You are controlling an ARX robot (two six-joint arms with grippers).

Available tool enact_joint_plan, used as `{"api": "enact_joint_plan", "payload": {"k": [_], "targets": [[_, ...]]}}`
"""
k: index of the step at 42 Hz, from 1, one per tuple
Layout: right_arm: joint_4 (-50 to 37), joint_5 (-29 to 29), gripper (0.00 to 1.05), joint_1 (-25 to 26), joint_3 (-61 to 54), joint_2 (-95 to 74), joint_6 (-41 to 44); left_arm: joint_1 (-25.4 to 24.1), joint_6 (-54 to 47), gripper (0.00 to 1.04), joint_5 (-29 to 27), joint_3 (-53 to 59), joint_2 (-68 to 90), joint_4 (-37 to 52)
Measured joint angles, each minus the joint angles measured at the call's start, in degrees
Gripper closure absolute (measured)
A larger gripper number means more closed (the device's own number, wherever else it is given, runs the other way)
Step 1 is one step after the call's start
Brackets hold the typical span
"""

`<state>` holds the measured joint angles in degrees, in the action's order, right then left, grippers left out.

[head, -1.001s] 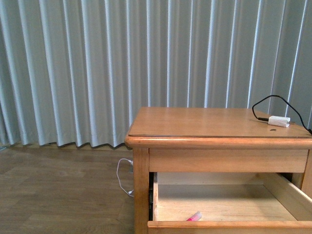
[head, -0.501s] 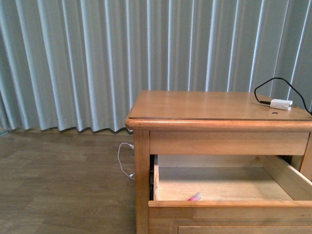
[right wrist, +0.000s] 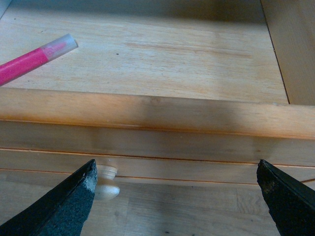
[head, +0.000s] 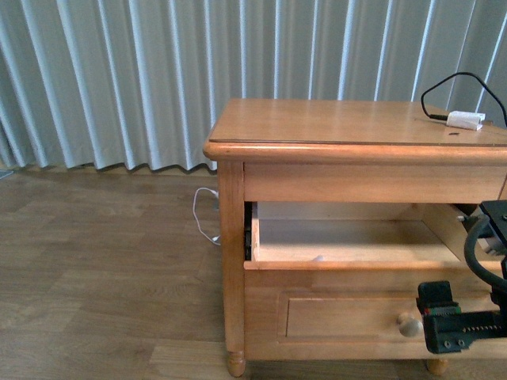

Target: Place pink marker in drawer with both arms

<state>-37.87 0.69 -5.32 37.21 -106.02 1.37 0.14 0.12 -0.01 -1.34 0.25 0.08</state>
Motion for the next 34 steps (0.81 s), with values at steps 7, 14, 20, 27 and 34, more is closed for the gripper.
{"api": "enact_joint_plan", "payload": {"k": [7,14,20,27,34], "targets": [[0.3,1.7,0.09,-0.8,7.0,-5.1,0.0,0.0,0.0,0.06,0.0,0.0,0.0,0.0],[2.7,3.8,0.09,-1.6,16.3,-10.9,-0.6,0.0,0.0,0.06,0.0,0.0,0.0,0.0],[5.2,5.1,0.09,-2.1,24.8,-15.8,-2.1,0.0,0.0,0.06,0.0,0.0,0.0,0.0],[7.5,6.6,0.09,-2.6,33.6,-21.3,-3.3,0.0,0.0,0.06,0.0,0.0,0.0,0.0],[8.8,6.8,0.09,-2.7,38.7,-24.7,-4.0,0.0,0.0,0.06,0.0,0.0,0.0,0.0]]}}
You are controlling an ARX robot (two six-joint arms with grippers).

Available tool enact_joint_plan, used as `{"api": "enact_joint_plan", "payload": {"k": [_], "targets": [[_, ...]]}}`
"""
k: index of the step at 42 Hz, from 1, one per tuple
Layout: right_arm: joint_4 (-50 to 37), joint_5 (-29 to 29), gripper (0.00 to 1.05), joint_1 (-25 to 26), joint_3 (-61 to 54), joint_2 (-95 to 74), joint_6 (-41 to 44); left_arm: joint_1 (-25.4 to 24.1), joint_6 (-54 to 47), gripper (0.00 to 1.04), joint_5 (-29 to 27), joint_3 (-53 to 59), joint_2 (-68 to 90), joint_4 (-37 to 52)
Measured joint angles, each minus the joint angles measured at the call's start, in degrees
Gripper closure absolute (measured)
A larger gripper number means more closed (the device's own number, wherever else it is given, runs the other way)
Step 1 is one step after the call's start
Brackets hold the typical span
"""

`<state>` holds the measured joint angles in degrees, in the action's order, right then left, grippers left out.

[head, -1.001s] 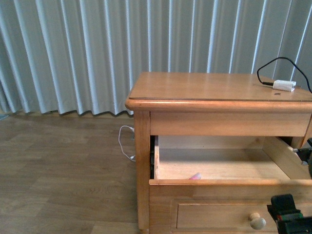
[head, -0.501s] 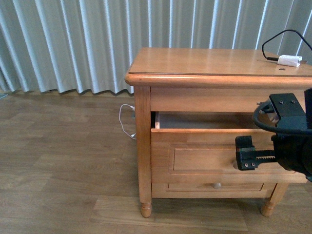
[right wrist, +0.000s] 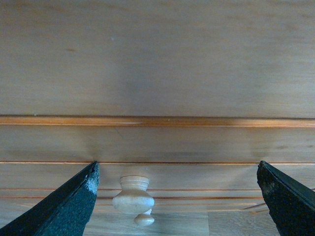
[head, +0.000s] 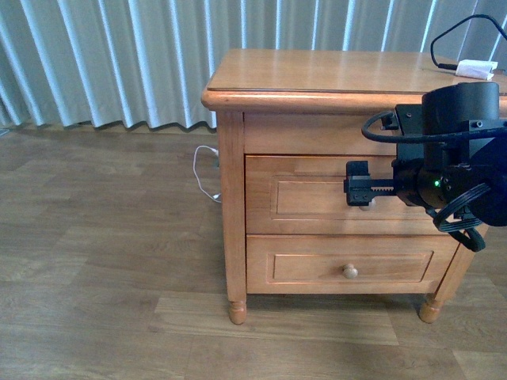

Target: Place pink marker in drawer with both arms

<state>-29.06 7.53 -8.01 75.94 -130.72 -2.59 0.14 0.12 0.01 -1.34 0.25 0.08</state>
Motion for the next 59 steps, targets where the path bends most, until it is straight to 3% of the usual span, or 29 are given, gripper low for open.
{"api": "enact_joint_plan", "payload": {"k": [16,35,48,59], "targets": [[-2.3,-0.3,0.09,0.3,-1.4,0.1,-0.8,0.0,0.0,0.06,0.0,0.0,0.0,0.0],[-4.9,-5.6,0.09,0.6,-22.1,20.9,-5.6,0.0,0.0,0.06,0.0,0.0,0.0,0.0],[6.8,-10.9,0.09,0.0,-37.4,48.0,-6.6,0.0,0.0,0.06,0.0,0.0,0.0,0.0],[21.2,-11.0,0.09,-0.3,-40.1,69.8,-8.2,0.0,0.0,0.06,0.0,0.0,0.0,0.0]]}}
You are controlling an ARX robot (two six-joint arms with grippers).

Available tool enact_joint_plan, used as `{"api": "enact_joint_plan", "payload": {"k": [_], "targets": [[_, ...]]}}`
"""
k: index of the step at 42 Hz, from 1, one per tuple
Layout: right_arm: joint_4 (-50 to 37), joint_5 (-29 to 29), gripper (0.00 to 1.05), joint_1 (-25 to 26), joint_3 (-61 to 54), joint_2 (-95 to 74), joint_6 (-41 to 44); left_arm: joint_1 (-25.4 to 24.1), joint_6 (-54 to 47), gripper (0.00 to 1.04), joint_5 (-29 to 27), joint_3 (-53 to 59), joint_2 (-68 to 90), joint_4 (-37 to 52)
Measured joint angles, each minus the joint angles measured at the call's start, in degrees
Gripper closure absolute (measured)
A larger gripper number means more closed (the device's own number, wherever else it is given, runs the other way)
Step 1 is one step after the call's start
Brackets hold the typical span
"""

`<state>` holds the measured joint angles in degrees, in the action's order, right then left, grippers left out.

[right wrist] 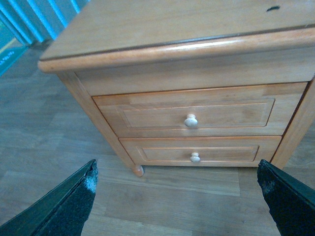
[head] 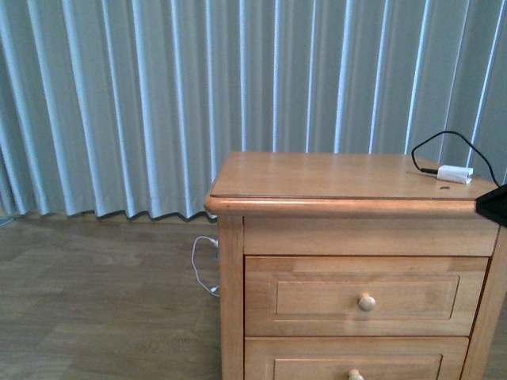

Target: Place pink marker in drawer with both arms

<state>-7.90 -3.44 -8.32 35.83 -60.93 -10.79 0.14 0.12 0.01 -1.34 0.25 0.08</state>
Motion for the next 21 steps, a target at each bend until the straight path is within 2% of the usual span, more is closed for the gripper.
{"api": "enact_joint_plan", "payload": {"k": [8,9,11,14,21], "targets": [[1.7,0.4,0.09,-0.1,-0.2,3.7,0.0,0.0,0.0,0.06,0.0,0.0,0.0,0.0],[-1.1,3.1,0.12,-0.5,-1.4,3.5,1.0,0.0,0.0,0.06,0.0,0.0,0.0,0.0],[-12.3,9.7,0.22,-0.9,-6.4,4.0,4.9,0.0,0.0,0.06,0.0,0.0,0.0,0.0],[-22.3,11.3,0.38,-0.1,-12.7,6.6,8.0,0.0,0.0,0.06,0.0,0.0,0.0,0.0],[-24.6,9.7,0.68,1.9,-19.5,11.7,10.0,0.0,0.0,0.06,0.0,0.0,0.0,0.0]]}}
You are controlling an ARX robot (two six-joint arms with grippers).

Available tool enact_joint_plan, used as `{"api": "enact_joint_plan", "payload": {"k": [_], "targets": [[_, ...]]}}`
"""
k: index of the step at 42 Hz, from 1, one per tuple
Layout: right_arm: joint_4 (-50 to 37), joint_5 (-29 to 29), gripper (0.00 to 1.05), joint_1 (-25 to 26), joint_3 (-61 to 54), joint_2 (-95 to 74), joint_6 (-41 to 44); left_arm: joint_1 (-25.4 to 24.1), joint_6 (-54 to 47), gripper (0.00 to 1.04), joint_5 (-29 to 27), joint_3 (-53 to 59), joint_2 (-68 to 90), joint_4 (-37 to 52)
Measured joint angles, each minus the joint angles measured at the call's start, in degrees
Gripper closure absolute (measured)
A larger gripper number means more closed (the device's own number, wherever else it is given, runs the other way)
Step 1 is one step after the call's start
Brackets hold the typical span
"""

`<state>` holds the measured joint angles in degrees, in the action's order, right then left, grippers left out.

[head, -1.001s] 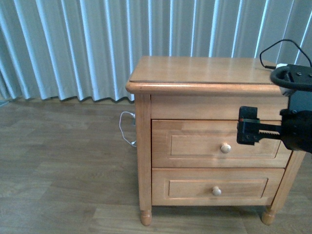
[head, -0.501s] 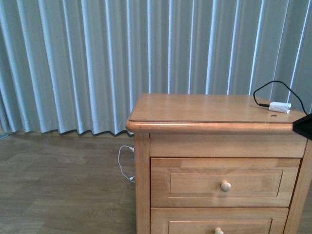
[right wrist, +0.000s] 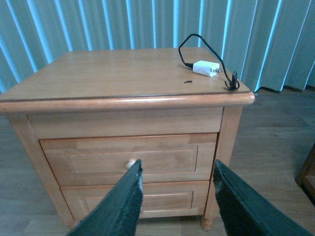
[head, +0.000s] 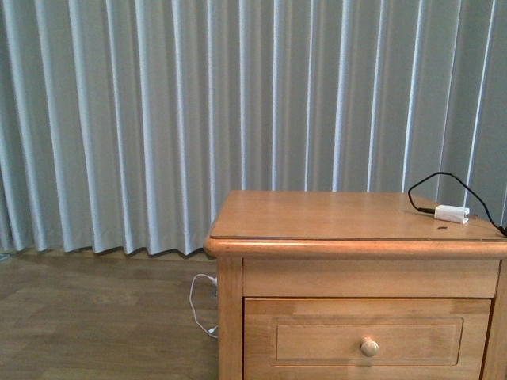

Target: Place pink marker in drawer with both arms

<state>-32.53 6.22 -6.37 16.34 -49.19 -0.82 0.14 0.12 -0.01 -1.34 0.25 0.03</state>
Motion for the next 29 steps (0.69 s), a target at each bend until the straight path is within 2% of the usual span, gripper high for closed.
{"api": "enact_joint_plan", "payload": {"k": [2,6,8,10,13,29], "targets": [[0.0,-0.7,0.79,0.5,-2.0,1.6,0.2,0.0,0.0,0.06,0.0,0.0,0.0,0.0],[0.0,-1.2,0.93,1.3,-4.2,3.8,0.4,0.0,0.0,0.06,0.0,0.0,0.0,0.0],[0.1,-3.9,1.04,3.3,-5.7,5.7,0.5,0.0,0.0,0.06,0.0,0.0,0.0,0.0],[0.5,-5.9,1.03,5.2,-7.0,7.5,0.6,0.0,0.0,0.06,0.0,0.0,0.0,0.0],[1.4,-5.8,1.03,6.3,-8.6,9.9,0.6,0.0,0.0,0.06,0.0,0.0,0.0,0.0],[7.8,-6.1,1.03,6.3,-13.2,21.1,0.6,0.0,0.0,0.06,0.0,0.0,0.0,0.0]]}}
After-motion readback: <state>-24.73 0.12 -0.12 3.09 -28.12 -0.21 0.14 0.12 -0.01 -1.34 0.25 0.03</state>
